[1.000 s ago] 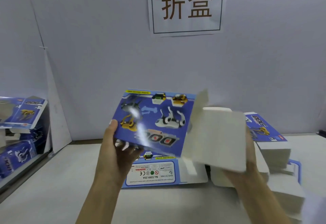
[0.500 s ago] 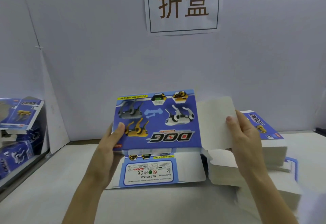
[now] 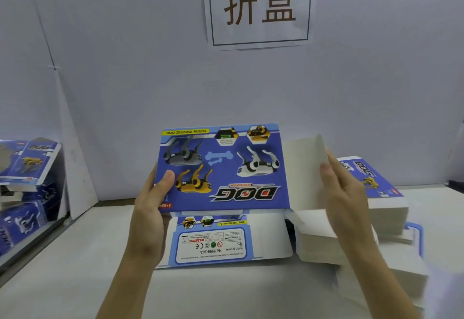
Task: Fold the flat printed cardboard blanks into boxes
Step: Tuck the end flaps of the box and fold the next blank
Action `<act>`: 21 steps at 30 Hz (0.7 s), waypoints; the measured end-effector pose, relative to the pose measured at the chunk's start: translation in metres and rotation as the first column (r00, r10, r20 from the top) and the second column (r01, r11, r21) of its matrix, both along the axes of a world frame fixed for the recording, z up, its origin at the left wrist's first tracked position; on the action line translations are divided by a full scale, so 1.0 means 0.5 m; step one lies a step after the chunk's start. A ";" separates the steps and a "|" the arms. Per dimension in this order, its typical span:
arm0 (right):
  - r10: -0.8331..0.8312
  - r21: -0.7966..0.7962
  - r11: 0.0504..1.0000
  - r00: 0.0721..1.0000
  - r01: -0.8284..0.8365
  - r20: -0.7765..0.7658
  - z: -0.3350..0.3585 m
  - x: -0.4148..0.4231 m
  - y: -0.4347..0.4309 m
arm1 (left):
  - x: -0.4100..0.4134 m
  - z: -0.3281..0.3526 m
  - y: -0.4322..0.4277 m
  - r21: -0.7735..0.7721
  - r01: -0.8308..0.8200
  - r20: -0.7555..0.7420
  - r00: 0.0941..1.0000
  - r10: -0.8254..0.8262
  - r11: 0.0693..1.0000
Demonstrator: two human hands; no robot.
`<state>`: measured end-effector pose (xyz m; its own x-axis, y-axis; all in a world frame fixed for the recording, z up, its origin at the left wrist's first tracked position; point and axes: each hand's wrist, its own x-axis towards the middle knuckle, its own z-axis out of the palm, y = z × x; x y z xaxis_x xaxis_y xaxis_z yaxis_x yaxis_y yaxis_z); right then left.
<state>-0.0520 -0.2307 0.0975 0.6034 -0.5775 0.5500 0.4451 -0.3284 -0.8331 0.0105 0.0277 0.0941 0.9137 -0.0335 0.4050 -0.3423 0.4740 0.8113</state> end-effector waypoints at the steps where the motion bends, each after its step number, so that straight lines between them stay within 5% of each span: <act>1: 0.191 0.286 0.938 0.981 -0.193 0.036 0.011 -0.004 0.000 | 0.001 0.000 0.002 -0.029 0.000 -0.004 1.000 0.000 1.000; 4: 0.439 0.706 0.519 0.859 -0.481 0.263 0.030 -0.015 -0.006 | 0.001 -0.002 0.004 -0.064 0.019 -0.023 1.000 -0.021 0.998; 8: 0.654 0.760 0.220 0.671 -0.611 0.350 0.031 -0.025 -0.007 | 0.002 -0.008 0.004 -0.037 0.028 -0.042 0.999 -0.030 0.999; 21: 0.546 0.752 0.466 0.820 -0.467 0.172 0.036 -0.015 0.009 | 0.003 -0.007 0.020 0.044 0.066 -0.054 0.997 -0.063 0.997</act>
